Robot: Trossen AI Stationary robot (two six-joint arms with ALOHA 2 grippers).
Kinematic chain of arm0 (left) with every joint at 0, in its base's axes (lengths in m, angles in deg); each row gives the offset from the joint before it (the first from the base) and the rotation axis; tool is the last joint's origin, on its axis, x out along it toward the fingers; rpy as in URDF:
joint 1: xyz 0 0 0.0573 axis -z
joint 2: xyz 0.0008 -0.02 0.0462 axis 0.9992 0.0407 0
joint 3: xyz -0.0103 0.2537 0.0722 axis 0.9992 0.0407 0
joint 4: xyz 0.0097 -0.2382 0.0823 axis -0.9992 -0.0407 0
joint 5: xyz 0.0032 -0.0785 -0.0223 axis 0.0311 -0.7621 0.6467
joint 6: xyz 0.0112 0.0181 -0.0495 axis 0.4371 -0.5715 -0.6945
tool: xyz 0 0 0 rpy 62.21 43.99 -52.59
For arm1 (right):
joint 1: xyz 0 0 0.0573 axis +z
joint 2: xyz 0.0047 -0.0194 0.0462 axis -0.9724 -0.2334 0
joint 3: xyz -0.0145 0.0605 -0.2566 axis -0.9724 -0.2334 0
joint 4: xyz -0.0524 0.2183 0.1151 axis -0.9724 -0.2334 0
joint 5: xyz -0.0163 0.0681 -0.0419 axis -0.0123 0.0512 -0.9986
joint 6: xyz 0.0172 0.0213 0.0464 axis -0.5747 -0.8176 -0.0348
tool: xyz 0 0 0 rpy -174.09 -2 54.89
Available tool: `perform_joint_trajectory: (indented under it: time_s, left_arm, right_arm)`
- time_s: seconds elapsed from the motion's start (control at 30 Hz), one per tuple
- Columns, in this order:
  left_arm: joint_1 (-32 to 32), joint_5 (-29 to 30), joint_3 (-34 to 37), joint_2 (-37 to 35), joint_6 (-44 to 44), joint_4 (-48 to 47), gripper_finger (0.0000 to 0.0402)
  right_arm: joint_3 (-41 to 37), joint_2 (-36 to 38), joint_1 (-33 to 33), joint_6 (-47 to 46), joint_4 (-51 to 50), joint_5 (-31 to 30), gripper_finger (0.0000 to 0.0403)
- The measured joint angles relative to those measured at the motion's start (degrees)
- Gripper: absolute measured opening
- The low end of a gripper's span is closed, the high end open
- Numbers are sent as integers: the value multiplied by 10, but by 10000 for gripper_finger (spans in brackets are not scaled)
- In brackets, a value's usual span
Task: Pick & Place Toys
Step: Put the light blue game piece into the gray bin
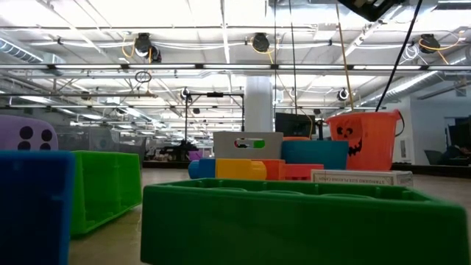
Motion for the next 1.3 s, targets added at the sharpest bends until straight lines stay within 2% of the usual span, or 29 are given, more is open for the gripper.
perform_joint_trajectory:
  time_s: [0.17,0.5,0.83,1.07,1.3]
  left_arm:
    - [0,35,37,5,68,50,232]
    - [-6,46,203,5,130,129,232]
    - [-27,-18,327,5,175,288,232]
    - [-45,-17,377,5,196,358,232]
    - [-69,-22,413,5,212,406,232]
  right_arm:
    - [0,2,-1,-1,7,-20,208]
    - [0,2,-2,-12,18,-21,208]
    - [-1,33,-16,-44,15,-26,208]
    - [-1,78,-17,-47,15,-91,208]
    - [-1,116,-21,-61,15,-110,208]
